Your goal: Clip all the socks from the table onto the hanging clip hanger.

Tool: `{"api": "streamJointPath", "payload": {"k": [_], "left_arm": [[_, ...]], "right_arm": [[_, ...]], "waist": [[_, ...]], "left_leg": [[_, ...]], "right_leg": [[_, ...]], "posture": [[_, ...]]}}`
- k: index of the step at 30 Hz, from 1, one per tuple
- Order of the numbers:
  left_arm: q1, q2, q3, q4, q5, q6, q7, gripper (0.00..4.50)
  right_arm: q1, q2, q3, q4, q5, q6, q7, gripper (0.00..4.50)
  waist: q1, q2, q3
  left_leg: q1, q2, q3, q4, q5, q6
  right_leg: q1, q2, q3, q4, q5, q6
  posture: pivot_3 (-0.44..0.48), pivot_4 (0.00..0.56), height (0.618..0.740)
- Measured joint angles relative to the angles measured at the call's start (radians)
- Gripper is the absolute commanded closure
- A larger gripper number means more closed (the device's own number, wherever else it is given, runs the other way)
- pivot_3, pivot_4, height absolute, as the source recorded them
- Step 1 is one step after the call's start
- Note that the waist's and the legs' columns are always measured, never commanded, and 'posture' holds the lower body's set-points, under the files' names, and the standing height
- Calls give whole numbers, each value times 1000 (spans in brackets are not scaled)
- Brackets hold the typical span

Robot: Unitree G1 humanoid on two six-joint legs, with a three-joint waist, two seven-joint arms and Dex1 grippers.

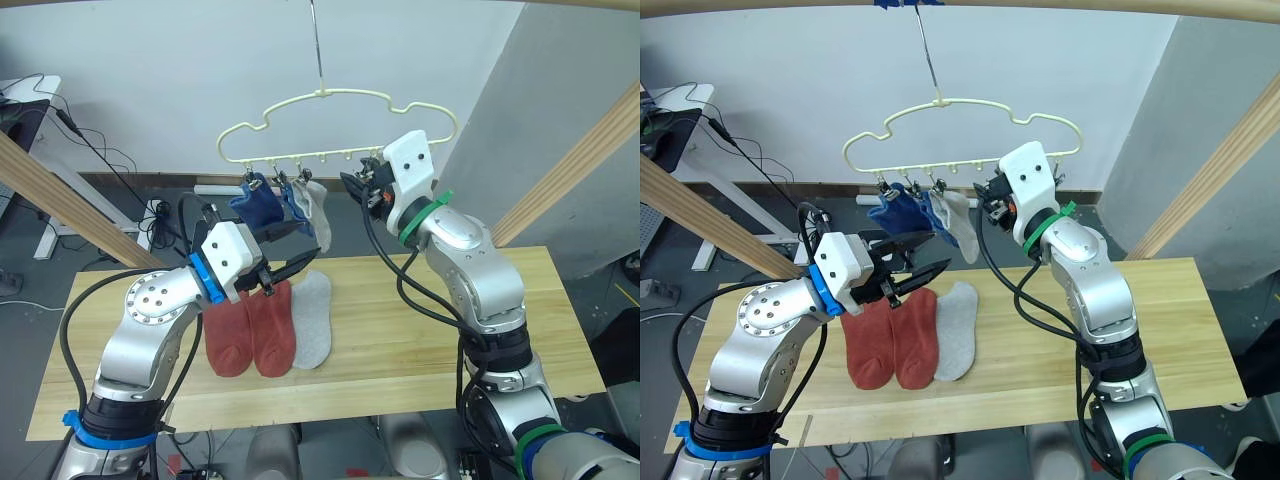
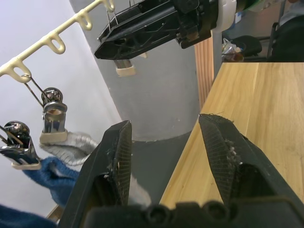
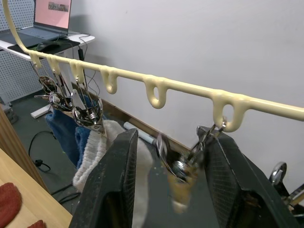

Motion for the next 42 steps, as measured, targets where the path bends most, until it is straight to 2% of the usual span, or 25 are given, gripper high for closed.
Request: {"api": "streamJointPath", "payload": {"k": [11, 15, 18, 26, 29, 33, 38, 42], "left_arm": [[7, -11, -11, 5, 12, -4, 0, 2035], [7, -17, -11, 5, 15, -4, 5, 2035], [10, -34, -15, 5, 20, 0, 28, 2035], [50, -110, -77, 66, 104, 0, 115, 2035], [63, -171, -106, 110, 118, 25, 161, 1237], [75, -254, -157, 233, 209, 26, 269, 73], [59, -356, -159, 368, 279, 72, 421, 10], [57, -406, -156, 428, 290, 137, 482, 10]], "right_arm": [[-18, 10, -1, 34, 1, -26, -3, 2468], [-20, 16, -3, 43, 1, -28, -7, 3746], [-20, 18, -4, 45, 2, -27, -12, 4477], [-20, 16, -12, 45, 20, -28, -20, 4493], [-20, 15, -12, 49, 26, -30, -23, 4500], [-21, 9, -12, 52, 30, -31, -24, 4500], [-21, 1, -12, 52, 30, -30, -24, 4500], [-20, 0, -11, 52, 30, -27, -24, 4500]], "waist": [[0, 0, 0], [0, 0, 0], [0, 0, 0], [0, 0, 0], [0, 0, 0], [-1, 0, 0], [-1, 0, 0], [-3, 0, 0]], "left_leg": [[0, 0, 0, 0, 0, 0], [0, 0, 0, 0, 0, 0], [0, 0, 0, 0, 0, 0], [0, 0, 0, 0, 0, 0], [0, 0, 0, 1, 0, 0], [0, 0, 0, 2, 0, 0], [0, 0, 0, 2, 0, 0], [0, 0, 0, 3, 0, 0]], "right_leg": [[0, 0, 0, 1, 0, 0], [0, 0, 0, 1, 0, 0], [0, 0, 0, 1, 0, 0], [0, 0, 0, 2, 0, 0], [0, 0, 0, 2, 0, 0], [0, 0, 0, 3, 0, 0], [0, 0, 0, 3, 0, 0], [0, 0, 0, 4, 0, 0]], "posture": [[-154, 275, 740], [-154, 276, 740], [-154, 276, 740], [-156, 280, 740], [-170, 284, 740], [-182, 288, 740], [-200, 292, 740], [-211, 296, 740]]}}
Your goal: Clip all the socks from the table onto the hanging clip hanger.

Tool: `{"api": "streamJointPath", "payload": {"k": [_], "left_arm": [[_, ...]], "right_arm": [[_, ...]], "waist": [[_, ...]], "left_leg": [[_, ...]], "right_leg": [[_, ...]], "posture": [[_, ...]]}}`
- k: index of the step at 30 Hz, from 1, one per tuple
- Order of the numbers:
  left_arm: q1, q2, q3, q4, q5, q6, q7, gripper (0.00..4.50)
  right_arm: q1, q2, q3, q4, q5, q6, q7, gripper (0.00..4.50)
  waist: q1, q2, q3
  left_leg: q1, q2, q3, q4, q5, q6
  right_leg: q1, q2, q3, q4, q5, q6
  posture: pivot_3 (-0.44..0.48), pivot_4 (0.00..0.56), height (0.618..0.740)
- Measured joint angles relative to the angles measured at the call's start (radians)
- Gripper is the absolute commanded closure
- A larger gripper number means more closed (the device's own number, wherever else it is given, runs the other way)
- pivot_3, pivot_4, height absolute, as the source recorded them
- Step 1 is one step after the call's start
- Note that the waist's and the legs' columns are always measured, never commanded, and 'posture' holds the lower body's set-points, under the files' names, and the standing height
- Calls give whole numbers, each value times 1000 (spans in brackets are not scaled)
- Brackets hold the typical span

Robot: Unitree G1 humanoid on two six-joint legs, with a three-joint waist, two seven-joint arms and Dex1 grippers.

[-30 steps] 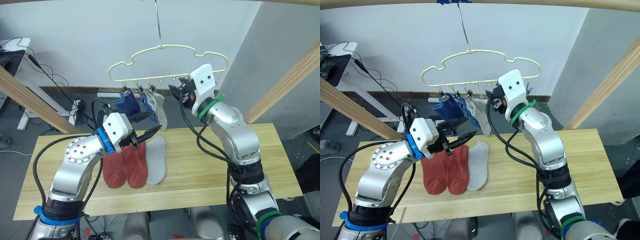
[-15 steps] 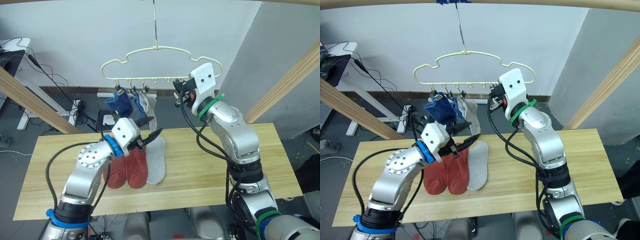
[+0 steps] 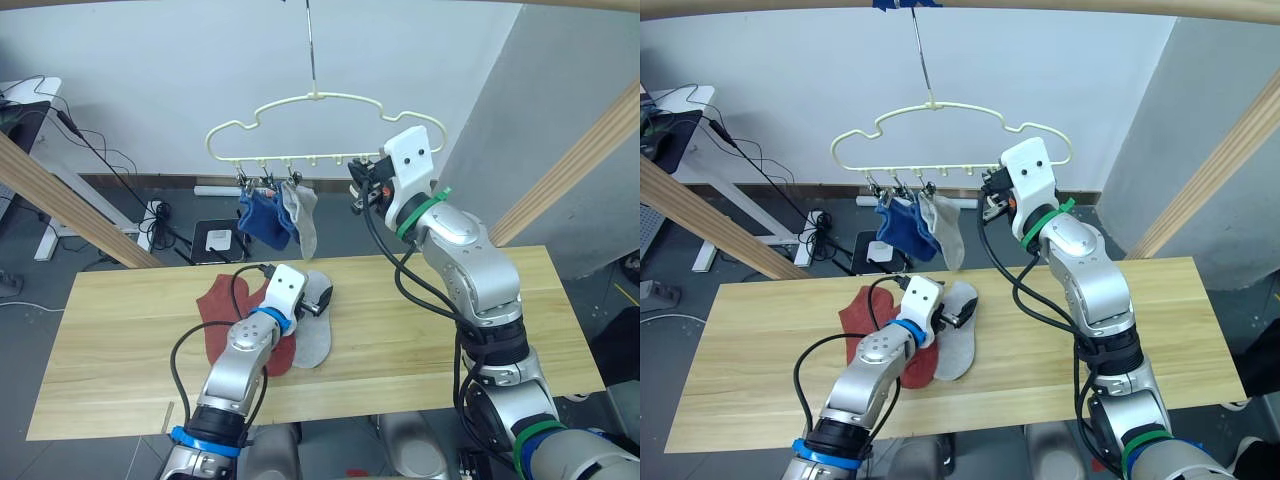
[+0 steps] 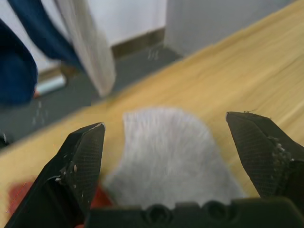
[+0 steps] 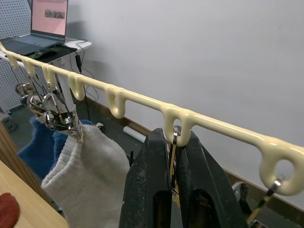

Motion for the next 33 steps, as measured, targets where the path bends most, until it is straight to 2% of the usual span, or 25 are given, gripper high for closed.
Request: {"api": "streamJointPath", "payload": {"k": [3, 4, 9, 18, 23, 33], "left_arm": [[1, 4, -11, 2, 7, 27, -4, 10], [-1, 6, -14, 2, 11, 35, -5, 184], [-13, 39, -32, 8, 43, 49, -17, 1480], [-11, 69, -61, 11, 99, 23, -27, 3277], [5, 75, -62, 26, 127, -54, -21, 4390], [53, 142, -70, -42, 200, -327, -16, 4479]], "right_arm": [[0, 0, 0, 0, 0, 5, 0, 4500], [0, 0, 0, 0, 0, 6, 0, 4500], [0, 0, 0, -3, 0, 9, 0, 4500], [1, 1, 1, -6, 0, 13, 0, 4500], [1, 2, 1, -6, 0, 13, 0, 4500], [2, 1, 2, -7, 1, 13, 1, 4500]], "waist": [[-1, 0, 0], [-1, 0, 0], [-2, 0, 0], [-2, 0, 0], [-2, 0, 0], [-1, 0, 0]], "left_leg": [[0, 0, 0, 0, 0, 0], [0, 0, 0, 0, 0, 0], [1, 0, 0, 0, 0, 0], [1, 0, 0, 0, 0, 0], [1, 0, 0, 0, 0, 0], [1, 0, 0, 0, 0, 0]], "right_leg": [[0, 0, 0, 0, 0, 0], [0, 0, 0, 0, 0, 0], [1, 0, 0, 0, 0, 0], [1, 0, 0, 0, 0, 0], [1, 0, 0, 0, 0, 0], [1, -1, 0, 0, 0, 0]], "posture": [[-211, 297, 740], [-211, 297, 740], [-211, 297, 740], [-209, 292, 740], [-208, 288, 740], [-204, 283, 740]]}}
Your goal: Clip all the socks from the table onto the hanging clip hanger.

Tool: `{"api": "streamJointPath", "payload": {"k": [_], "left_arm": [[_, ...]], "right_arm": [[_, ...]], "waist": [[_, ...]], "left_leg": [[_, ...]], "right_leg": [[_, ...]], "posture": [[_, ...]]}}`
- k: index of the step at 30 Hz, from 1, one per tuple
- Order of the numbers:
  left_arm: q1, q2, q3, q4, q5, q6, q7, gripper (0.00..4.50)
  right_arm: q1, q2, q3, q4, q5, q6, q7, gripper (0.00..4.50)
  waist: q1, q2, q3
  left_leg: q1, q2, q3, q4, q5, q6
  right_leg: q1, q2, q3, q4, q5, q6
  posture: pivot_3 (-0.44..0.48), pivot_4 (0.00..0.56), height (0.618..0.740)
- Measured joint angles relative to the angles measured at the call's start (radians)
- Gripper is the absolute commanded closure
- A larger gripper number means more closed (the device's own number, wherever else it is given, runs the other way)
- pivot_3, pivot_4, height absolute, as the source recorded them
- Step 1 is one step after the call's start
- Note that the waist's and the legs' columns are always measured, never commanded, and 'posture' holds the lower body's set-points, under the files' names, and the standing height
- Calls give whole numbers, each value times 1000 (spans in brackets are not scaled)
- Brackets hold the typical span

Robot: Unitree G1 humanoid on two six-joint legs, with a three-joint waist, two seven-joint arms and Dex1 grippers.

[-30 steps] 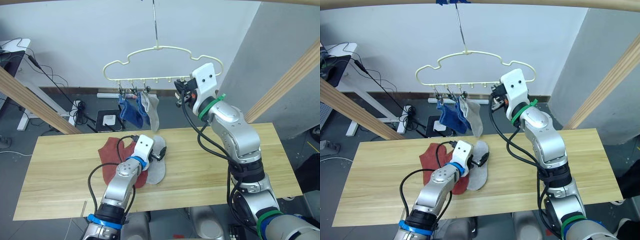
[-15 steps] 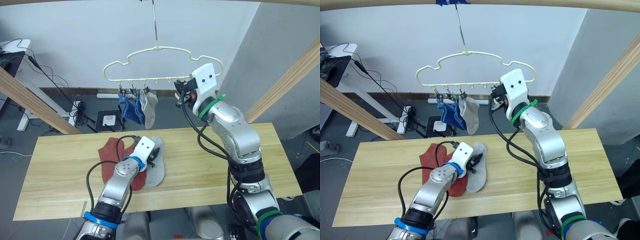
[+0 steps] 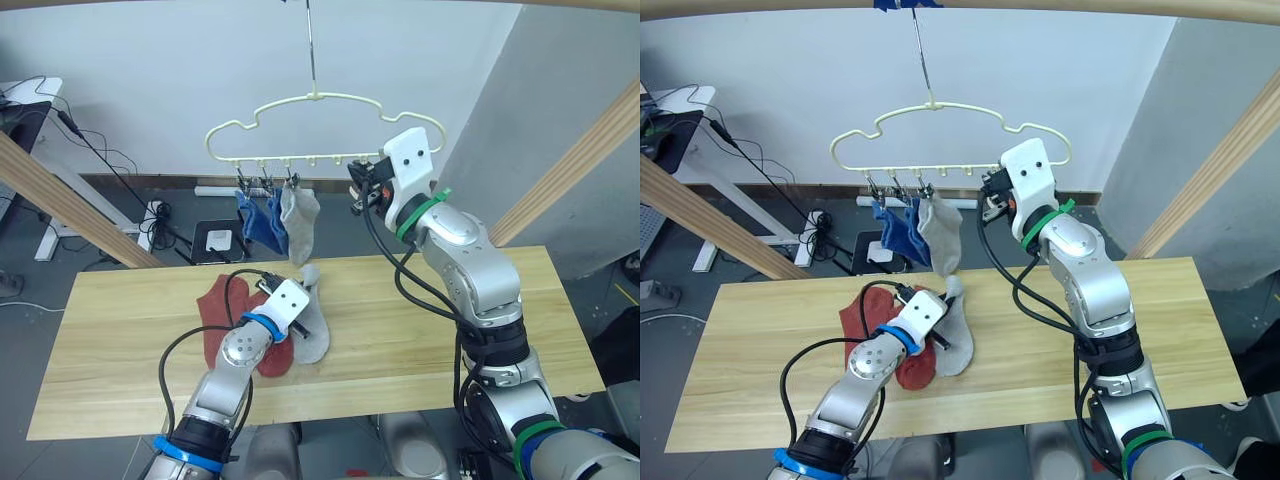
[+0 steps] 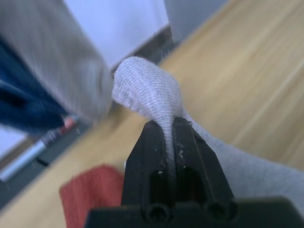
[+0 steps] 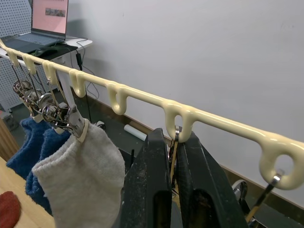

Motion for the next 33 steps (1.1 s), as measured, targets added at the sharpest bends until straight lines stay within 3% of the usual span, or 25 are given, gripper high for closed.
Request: {"api": "streamJointPath", "payload": {"k": [5, 12, 23, 33], "left_arm": [[-18, 29, -19, -26, 40, -159, -9, 4479], [-56, 38, -27, -18, 75, -245, -9, 4479], [-234, -3, -49, 74, 113, -274, -17, 4479], [-312, -26, -58, 139, 115, -275, -37, 4479]], "right_arm": [[0, 0, 0, -3, 0, 0, 0, 4500], [2, -1, 0, -11, 3, 3, 3, 4500], [9, 0, 5, -30, 37, 24, 8, 4500], [11, 1, 9, -45, 45, 38, 8, 4500]], "waist": [[0, 0, 0], [-4, 0, 0], [-17, 0, 0], [-22, 0, 0]], "left_leg": [[0, 0, 0, 0, 0, 0], [0, 0, 0, 0, 0, 0], [0, 0, 0, 0, 0, 0], [0, 0, 0, 0, 0, 0]], "right_leg": [[0, 0, 0, 0, 0, 0], [0, 0, 0, 0, 0, 0], [0, 0, 0, 0, 0, 0], [0, 0, 0, 0, 0, 0]], "posture": [[-208, 282, 740], [-209, 286, 740], [-219, 287, 740], [-218, 285, 740]]}}
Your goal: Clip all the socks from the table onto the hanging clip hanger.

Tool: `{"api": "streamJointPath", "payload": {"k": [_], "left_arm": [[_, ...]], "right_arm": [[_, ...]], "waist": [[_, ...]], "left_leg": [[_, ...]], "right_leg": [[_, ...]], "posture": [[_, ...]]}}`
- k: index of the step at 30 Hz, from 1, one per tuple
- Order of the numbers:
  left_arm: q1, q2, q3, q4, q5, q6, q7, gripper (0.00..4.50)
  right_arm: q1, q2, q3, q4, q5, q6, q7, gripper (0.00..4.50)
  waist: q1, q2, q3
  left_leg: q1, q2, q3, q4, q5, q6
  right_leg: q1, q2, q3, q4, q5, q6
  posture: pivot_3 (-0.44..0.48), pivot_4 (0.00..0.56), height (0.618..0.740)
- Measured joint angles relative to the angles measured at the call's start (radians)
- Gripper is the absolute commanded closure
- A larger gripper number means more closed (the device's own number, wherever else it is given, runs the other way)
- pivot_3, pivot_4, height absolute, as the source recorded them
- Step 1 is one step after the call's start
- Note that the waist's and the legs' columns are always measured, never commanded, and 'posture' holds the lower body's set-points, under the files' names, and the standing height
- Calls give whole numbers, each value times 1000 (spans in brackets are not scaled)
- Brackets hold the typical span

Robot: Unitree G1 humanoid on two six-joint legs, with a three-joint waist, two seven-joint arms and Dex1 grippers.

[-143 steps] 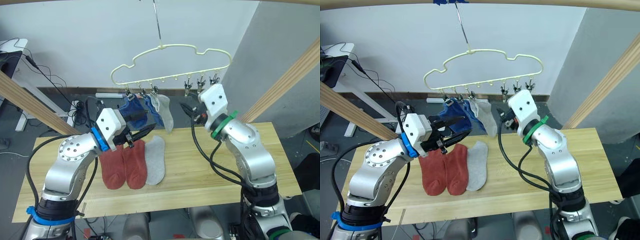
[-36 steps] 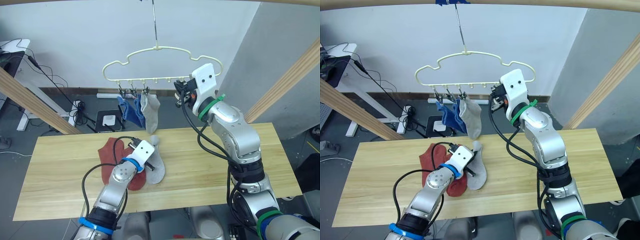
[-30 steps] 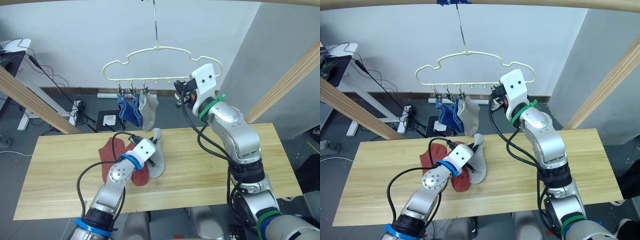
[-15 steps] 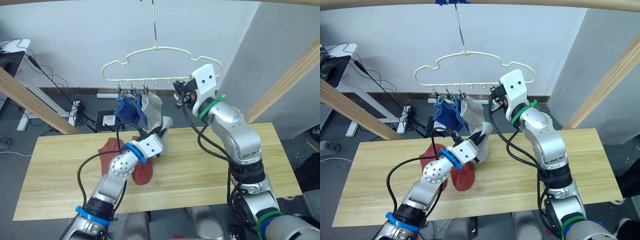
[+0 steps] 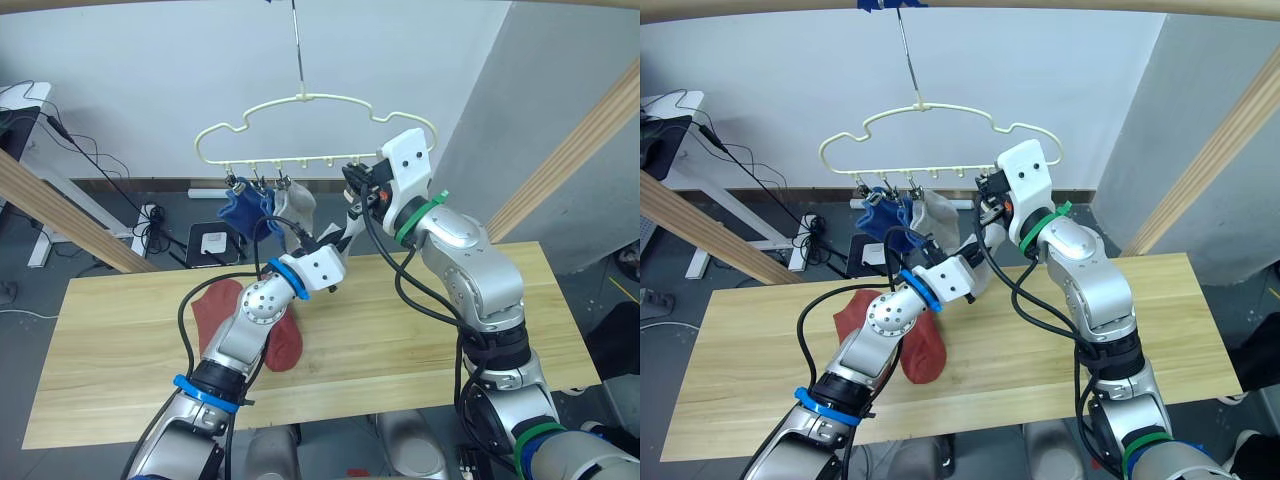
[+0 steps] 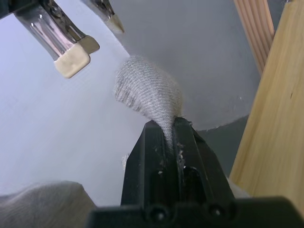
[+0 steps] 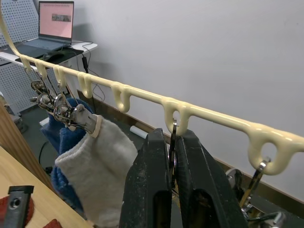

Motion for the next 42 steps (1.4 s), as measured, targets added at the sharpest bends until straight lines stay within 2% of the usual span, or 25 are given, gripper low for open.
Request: {"api": "streamJointPath", "payload": {"k": [27, 30, 35, 39, 42], "left_arm": [[-39, -6, 14, 52, -1, -66, 50, 4479], [-48, -9, 14, 55, -2, -63, 51, 4500], [-49, -11, 19, 55, -9, -62, 50, 4500], [-40, -42, 40, 43, -109, -30, -4, 4500], [-18, -59, 52, 11, -180, 37, -50, 3756]], "right_arm": [[12, -20, 19, -13, 0, 11, 10, 4500], [16, -16, 17, -19, 12, 16, 11, 3679], [21, -18, 17, -26, 32, 40, 11, 1874], [59, -62, 21, -101, 59, 80, 43, 1874], [82, -87, 22, -154, 87, 105, 70, 1851]], "waist": [[0, 0, 0], [0, 0, 0], [0, 0, 0], [1, 0, 0], [1, 0, 0]], "left_leg": [[0, 0, 0, 0, 0, 0], [0, 0, 0, 0, 0, 0], [0, 0, 0, 0, 0, 0], [0, 0, 0, 0, 0, 0], [0, 0, 0, 0, 0, 0]], "right_leg": [[0, 0, 0, 0, 0, 0], [0, 0, 0, 0, 0, 0], [0, 0, 0, 0, 0, 0], [0, 0, 0, 0, 0, 0], [0, 0, 0, -1, 0, 0]], "posture": [[-217, 286, 740], [-219, 288, 740], [-217, 289, 740], [-219, 289, 740], [-225, 289, 740]]}}
